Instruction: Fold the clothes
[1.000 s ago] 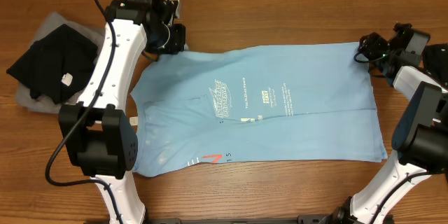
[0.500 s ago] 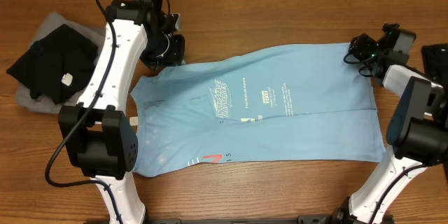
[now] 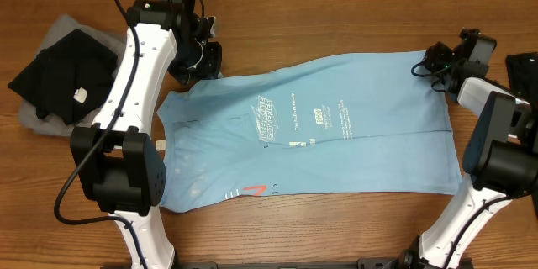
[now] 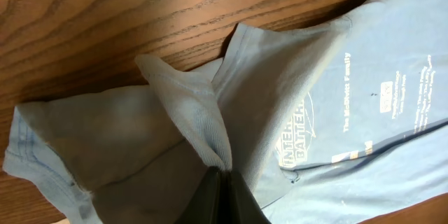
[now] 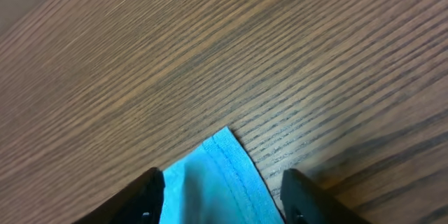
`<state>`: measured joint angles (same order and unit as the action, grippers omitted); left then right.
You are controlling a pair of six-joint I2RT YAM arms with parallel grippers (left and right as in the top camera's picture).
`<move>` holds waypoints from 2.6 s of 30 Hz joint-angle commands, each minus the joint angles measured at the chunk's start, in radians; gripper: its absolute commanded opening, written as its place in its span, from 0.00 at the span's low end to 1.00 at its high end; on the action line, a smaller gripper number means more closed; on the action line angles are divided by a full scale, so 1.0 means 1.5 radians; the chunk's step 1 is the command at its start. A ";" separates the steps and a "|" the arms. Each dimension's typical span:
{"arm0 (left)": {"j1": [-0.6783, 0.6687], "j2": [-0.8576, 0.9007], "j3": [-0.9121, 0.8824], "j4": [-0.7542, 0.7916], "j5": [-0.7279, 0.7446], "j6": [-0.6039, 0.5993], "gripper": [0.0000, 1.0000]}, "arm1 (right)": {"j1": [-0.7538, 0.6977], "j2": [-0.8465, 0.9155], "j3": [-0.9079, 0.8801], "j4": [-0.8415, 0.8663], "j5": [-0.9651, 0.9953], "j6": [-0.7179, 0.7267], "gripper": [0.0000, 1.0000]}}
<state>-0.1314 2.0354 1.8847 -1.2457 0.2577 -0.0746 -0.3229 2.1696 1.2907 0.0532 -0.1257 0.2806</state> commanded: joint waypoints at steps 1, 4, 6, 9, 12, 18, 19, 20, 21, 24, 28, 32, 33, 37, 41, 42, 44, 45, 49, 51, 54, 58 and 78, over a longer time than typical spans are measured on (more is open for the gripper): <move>-0.006 -0.026 0.002 -0.002 -0.002 0.010 0.04 | 0.013 0.031 0.008 -0.012 0.001 0.003 0.47; -0.006 -0.026 0.002 -0.003 -0.002 0.010 0.04 | 0.013 0.027 0.010 -0.010 0.001 0.003 0.36; -0.006 -0.026 0.002 -0.003 -0.002 0.010 0.04 | 0.011 0.021 0.015 -0.015 -0.002 0.003 0.29; -0.006 -0.026 0.002 -0.003 -0.002 0.010 0.04 | 0.007 0.005 0.020 -0.038 -0.004 0.003 0.22; -0.006 -0.026 0.002 -0.004 -0.002 0.010 0.04 | 0.001 -0.017 0.021 -0.045 -0.004 0.002 0.20; -0.006 -0.026 0.002 -0.009 -0.002 0.010 0.04 | -0.014 -0.089 0.021 -0.086 -0.004 0.002 0.17; -0.005 -0.026 0.002 -0.010 -0.004 0.010 0.04 | -0.016 -0.100 0.021 -0.096 -0.004 0.001 0.17; -0.004 -0.027 0.002 -0.011 -0.005 0.011 0.04 | -0.017 -0.109 0.021 -0.106 -0.004 -0.001 0.17; -0.003 -0.027 0.002 -0.012 -0.005 0.012 0.04 | -0.019 -0.117 0.021 -0.116 -0.004 -0.001 0.17; 0.004 -0.033 0.002 -0.016 -0.015 0.012 0.04 | -0.022 -0.137 0.021 -0.154 -0.004 0.000 0.17; 0.016 -0.048 0.002 -0.021 -0.024 0.013 0.04 | -0.026 -0.151 0.021 -0.189 -0.004 0.000 0.14; 0.025 -0.069 0.002 -0.033 -0.028 0.020 0.04 | -0.035 -0.174 0.021 -0.214 -0.004 0.011 0.12; 0.025 -0.074 0.002 -0.037 -0.037 0.020 0.04 | -0.039 -0.182 0.021 -0.221 -0.004 0.016 0.12; 0.027 -0.086 0.002 -0.046 -0.044 0.021 0.04 | -0.058 -0.211 0.021 -0.259 -0.007 0.056 0.12; 0.027 -0.085 0.002 -0.059 -0.044 0.023 0.04 | -0.078 -0.216 0.021 -0.298 -0.042 0.061 0.09; 0.027 -0.086 0.002 -0.066 -0.045 0.023 0.04 | -0.083 -0.216 0.021 -0.312 -0.045 0.066 0.08; 0.027 -0.086 0.002 -0.083 -0.047 0.025 0.04 | -0.094 -0.216 0.021 -0.334 -0.051 0.078 0.07; 0.027 -0.086 0.002 -0.090 -0.052 0.025 0.04 | -0.099 -0.216 0.021 -0.337 -0.060 0.078 0.07; 0.027 -0.086 0.002 -0.081 -0.056 0.028 0.04 | -0.108 -0.216 0.021 -0.334 -0.135 0.070 0.17; 0.027 -0.085 0.002 -0.067 -0.049 0.027 0.04 | -0.098 -0.212 0.021 -0.334 -0.145 0.070 0.26; 0.025 -0.085 0.002 -0.043 -0.025 0.027 0.05 | -0.066 -0.204 0.021 -0.313 -0.144 0.063 0.37; 0.020 -0.085 0.002 -0.028 -0.014 0.027 0.05 | -0.006 -0.180 0.021 -0.251 -0.077 0.017 0.49; -0.010 -0.085 0.002 -0.010 -0.014 0.027 0.06 | 0.041 0.011 0.021 -0.045 0.014 0.002 0.55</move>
<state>-0.1410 1.9305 1.8847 -1.2659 0.2173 -0.0486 -0.2611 2.1555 1.3109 -0.0154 -0.1173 0.2871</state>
